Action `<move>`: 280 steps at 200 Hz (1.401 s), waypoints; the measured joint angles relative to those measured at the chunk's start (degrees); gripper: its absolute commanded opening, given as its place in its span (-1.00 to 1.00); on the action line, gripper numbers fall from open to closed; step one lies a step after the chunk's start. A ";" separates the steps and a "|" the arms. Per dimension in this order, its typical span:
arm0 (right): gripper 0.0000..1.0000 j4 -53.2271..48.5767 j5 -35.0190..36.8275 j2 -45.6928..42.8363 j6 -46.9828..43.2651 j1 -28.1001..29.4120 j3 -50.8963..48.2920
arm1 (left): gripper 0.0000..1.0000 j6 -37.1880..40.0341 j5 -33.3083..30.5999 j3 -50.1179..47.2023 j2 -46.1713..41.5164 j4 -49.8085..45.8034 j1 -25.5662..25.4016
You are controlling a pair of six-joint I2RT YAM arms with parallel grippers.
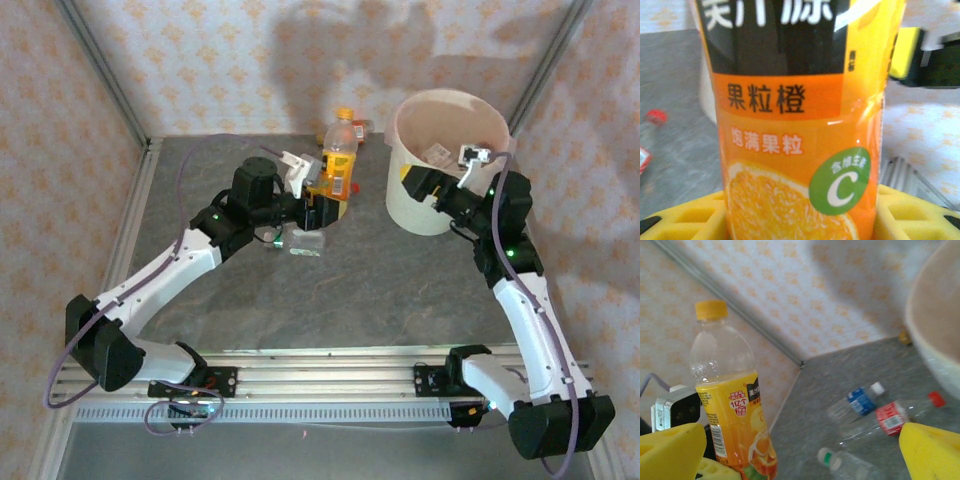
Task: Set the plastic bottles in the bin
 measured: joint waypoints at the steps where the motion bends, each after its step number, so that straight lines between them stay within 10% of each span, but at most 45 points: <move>1: 0.98 0.07 -0.04 0.02 0.09 0.07 0.04 | -0.35 -0.04 0.11 0.00 -0.02 0.07 -0.07; 143: 0.98 1.97 -16.28 12.85 -3.41 9.01 13.42 | -0.34 -0.81 11.06 5.99 6.40 4.92 -5.46; 212: 0.16 -5.84 -13.57 15.19 -7.61 9.09 16.90 | -0.31 -0.20 11.58 7.08 7.63 3.48 -5.44; 280: -0.06 -11.10 -7.08 15.21 -9.64 9.40 18.88 | 0.90 0.26 6.88 7.06 7.61 1.09 -5.73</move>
